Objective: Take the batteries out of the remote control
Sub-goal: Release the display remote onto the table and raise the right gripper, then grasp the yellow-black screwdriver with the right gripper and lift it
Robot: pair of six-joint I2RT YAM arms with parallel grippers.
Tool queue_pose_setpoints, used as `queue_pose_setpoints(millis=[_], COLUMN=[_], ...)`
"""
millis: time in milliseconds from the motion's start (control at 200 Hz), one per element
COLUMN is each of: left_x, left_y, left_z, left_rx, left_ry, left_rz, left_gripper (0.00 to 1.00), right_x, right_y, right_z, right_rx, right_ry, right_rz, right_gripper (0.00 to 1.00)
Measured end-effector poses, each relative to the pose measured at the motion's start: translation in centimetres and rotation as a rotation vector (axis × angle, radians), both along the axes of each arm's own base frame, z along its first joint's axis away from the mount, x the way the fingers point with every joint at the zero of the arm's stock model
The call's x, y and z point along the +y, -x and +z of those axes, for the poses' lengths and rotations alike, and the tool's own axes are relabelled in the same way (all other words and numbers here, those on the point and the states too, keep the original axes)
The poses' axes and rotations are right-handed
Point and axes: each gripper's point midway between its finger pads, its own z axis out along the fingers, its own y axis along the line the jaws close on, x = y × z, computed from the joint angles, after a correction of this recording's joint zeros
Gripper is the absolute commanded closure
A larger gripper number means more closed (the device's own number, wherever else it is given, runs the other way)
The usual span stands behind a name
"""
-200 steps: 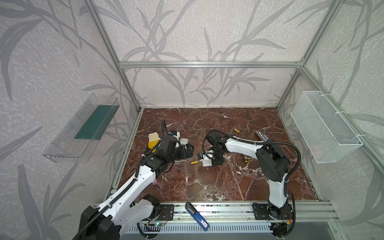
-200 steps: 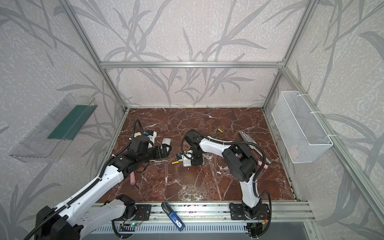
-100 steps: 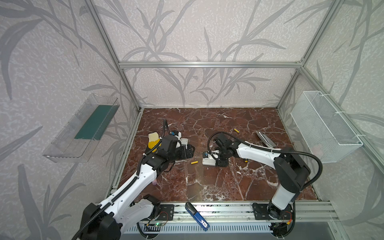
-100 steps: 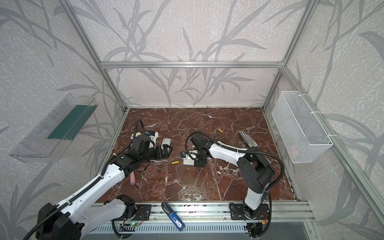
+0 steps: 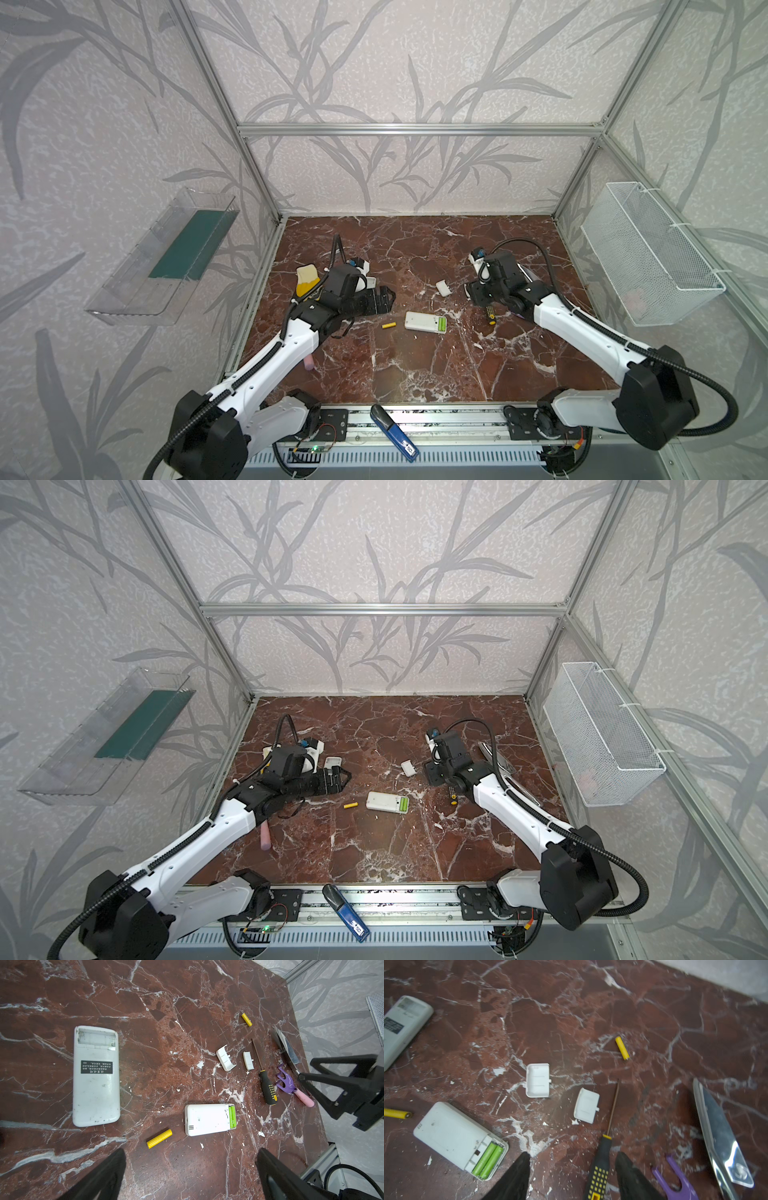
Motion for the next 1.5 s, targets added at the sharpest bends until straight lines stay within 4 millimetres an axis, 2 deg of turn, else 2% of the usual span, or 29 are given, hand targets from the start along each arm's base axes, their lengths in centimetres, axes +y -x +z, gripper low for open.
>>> queue_pose_setpoints(millis=[105, 230, 415, 620, 835, 935, 1080, 1275, 1385, 1500], left_x=[-0.2, -0.6, -1.0, -1.3, -1.4, -1.5, -1.5, -1.7, -2.0, -2.4], left_y=[-0.1, -0.2, -0.4, -0.4, -0.5, -0.5, -0.6, -0.6, -0.8, -1.1], left_z=[-0.3, -0.7, -0.9, -0.8, -0.8, -0.7, -0.8, -0.7, -0.7, -0.7], left_rx=[0.011, 0.024, 0.034, 0.034, 0.035, 0.037, 0.039, 0.045, 0.052, 0.061], left_ry=[0.004, 0.011, 0.027, 0.045, 0.050, 0.053, 0.058, 0.069, 0.092, 0.115], left_rz=[-0.008, -0.018, -0.027, -0.032, -0.033, -0.030, -0.027, -0.026, -0.024, -0.013], left_gripper=[0.02, 0.02, 0.02, 0.03, 0.03, 0.03, 0.03, 0.03, 0.03, 0.03], right_x=[-2.5, -3.8, -4.4, -5.0, -5.1, -5.0, -4.8, -4.5, -4.0, -2.5], right_y=[1.5, 2.5, 2.6, 2.5, 2.4, 2.3, 1.9, 1.8, 2.4, 2.9], right_z=[-2.5, -4.5, -6.1, -8.7, -10.6, -11.3, -11.6, -11.5, -10.7, -8.7], right_rx=[0.058, 0.111, 0.156, 0.225, 0.287, 0.307, 0.307, 0.303, 0.285, 0.239], right_ry=[-0.021, -0.020, -0.014, 0.005, 0.008, 0.007, -0.001, -0.012, -0.032, -0.077], right_rz=[-0.146, -0.233, -0.303, -0.353, -0.377, -0.381, -0.382, -0.357, -0.300, -0.204], right_gripper=[0.36, 0.38, 0.42, 0.55, 0.58, 0.67, 0.83, 0.98, 1.00, 1.00])
